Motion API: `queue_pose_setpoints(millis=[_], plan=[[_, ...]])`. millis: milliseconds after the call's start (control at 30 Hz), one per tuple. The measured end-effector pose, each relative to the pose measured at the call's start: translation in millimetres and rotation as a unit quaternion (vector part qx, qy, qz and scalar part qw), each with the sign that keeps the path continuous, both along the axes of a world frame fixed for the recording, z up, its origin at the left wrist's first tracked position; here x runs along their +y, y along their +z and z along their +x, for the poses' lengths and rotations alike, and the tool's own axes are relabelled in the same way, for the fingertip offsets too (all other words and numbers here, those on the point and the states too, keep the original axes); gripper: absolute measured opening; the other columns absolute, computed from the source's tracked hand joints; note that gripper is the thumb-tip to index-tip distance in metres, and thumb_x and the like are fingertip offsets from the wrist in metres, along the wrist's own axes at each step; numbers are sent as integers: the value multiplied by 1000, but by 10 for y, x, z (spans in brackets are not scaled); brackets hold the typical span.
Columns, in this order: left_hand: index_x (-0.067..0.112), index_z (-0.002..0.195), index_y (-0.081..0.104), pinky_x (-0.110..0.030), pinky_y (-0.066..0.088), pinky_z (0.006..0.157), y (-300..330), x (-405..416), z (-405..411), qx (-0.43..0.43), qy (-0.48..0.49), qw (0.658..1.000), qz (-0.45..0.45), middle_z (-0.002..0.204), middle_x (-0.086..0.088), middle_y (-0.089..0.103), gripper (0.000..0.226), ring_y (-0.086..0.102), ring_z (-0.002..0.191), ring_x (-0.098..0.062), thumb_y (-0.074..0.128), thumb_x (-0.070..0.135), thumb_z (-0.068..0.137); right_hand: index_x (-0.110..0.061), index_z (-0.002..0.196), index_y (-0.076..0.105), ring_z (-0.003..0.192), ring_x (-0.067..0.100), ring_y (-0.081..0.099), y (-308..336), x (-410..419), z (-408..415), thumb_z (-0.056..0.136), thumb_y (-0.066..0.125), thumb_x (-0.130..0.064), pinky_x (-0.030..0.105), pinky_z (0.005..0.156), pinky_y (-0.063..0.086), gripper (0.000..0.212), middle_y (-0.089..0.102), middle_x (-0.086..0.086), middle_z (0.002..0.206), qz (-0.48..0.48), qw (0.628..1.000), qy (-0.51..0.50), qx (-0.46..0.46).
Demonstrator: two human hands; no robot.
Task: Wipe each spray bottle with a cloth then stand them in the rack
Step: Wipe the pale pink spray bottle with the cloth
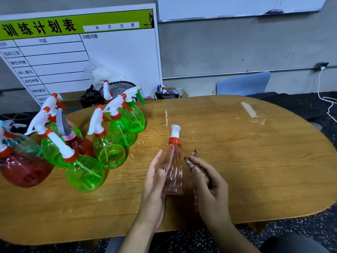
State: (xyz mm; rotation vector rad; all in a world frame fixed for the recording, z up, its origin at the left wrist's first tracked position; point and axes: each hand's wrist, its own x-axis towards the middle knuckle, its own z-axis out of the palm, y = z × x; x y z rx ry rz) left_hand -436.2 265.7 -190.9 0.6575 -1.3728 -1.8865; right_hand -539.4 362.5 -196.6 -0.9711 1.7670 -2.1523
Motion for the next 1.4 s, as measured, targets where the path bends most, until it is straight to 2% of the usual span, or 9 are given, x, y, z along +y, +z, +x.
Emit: queue_pose_setpoints(millis=[133,267,367,467,733,900,1067,1200,1400], plan=[[42,152,52,-54,51,104,-53,-13,-3,14,-13,1000,-5,146,-8,67,81,65,132,-36,86,57,80,-17,114,73,101,30,73,-7,-74,41,104,58,-14,55,88,60,19,75,9,111,-16,989,29,-144],[40,152,53,-59,50,107,-41,-9,-12,21,-9,1000,9,138,-12,71,58,68,127,-37,66,43,95,-25,107,70,89,29,70,-34,-57,82,105,55,-18,46,77,60,17,74,11,102,-25,986,25,-166],[42,153,51,-52,59,96,-46,-8,-28,23,-28,999,22,142,-10,70,52,67,129,-35,55,45,101,-29,112,68,91,32,71,-89,-23,52,107,57,-28,54,79,60,12,74,7,102,7,993,27,-112],[45,153,50,-46,60,87,-70,-29,-36,13,-25,999,22,144,-9,68,50,68,129,-35,49,43,103,-35,114,67,82,16,71,-82,-46,27,106,57,-37,44,70,58,13,75,-2,98,41,998,8,-42],[47,150,55,-74,39,115,-167,-34,-64,-27,-17,999,-31,153,-4,61,47,60,139,-36,48,45,104,-27,127,72,102,14,69,192,-236,-203,103,54,-38,40,83,57,32,69,-14,109,80,984,-43,153],[36,152,56,-59,38,123,-167,-40,-50,-24,-11,999,-19,154,0,61,47,57,143,-24,46,38,105,-32,129,73,76,3,60,121,-265,-225,105,52,-41,21,60,46,33,54,-19,91,129,958,-41,251],[37,151,57,-59,38,123,-105,-22,-31,-25,-12,999,-22,151,0,63,41,59,142,-23,46,39,112,-16,133,72,92,11,66,-35,-28,-139,107,59,-28,33,68,56,32,66,0,110,63,936,50,343],[34,149,59,-47,45,115,-55,-1,-45,-2,11,1000,-6,143,-8,69,46,66,133,-30,46,34,106,-19,134,72,86,12,63,-140,94,-57,103,67,-27,28,71,56,32,63,0,100,69,897,93,428],[30,149,58,-45,56,107,-55,13,-71,19,12,999,23,140,-10,71,48,67,131,-31,44,34,102,-18,130,73,94,2,66,35,15,-100,104,60,-21,20,73,53,30,67,-8,110,21,951,31,305]])
